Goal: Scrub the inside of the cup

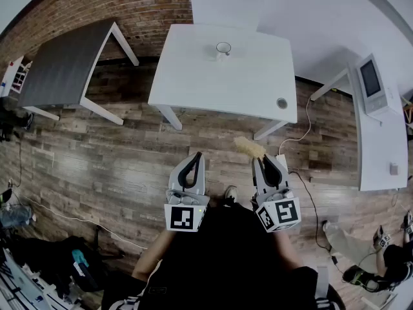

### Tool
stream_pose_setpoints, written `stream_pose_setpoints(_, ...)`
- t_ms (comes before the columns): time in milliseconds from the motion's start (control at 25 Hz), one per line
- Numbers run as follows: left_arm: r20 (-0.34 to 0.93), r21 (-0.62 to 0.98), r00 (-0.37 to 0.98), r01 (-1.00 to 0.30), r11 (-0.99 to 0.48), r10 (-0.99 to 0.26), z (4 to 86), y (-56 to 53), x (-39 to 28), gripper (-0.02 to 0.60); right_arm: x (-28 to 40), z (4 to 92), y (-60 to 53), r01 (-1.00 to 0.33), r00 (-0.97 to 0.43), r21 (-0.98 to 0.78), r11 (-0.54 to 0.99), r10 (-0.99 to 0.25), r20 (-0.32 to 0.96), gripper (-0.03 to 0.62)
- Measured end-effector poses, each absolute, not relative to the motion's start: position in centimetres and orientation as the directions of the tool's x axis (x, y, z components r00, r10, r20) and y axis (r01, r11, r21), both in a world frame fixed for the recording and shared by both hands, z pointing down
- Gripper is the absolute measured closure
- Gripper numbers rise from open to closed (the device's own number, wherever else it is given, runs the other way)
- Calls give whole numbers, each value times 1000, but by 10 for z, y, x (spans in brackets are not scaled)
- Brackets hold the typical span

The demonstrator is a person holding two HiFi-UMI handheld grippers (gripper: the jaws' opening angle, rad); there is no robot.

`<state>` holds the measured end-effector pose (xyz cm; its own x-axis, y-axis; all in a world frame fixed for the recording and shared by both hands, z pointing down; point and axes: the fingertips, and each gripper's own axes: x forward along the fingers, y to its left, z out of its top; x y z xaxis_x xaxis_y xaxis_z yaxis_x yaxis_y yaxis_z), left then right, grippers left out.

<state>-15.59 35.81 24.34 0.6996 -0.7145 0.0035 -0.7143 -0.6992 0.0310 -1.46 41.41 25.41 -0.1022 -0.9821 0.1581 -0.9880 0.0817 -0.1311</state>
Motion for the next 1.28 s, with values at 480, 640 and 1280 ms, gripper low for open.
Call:
stream_pose_setpoints(480, 8, 42, 705, -709, -704, -710, 248, 361, -150, 578, -12, 257, 417, -987, -112, -135, 90, -980, 167, 539)
stream_pose_setpoints(640, 16, 36, 709, -705, -708, -705, 251, 365, -150, 578, -15, 257, 422, -985, -112, -148, 88, -980, 165, 537)
stream_pose_setpoints(1280, 13, 19, 695, -719, -695, -719, 252, 390, -83, 578, 45, 254, 431, -969, -204, -169, 180, -969, 139, 537)
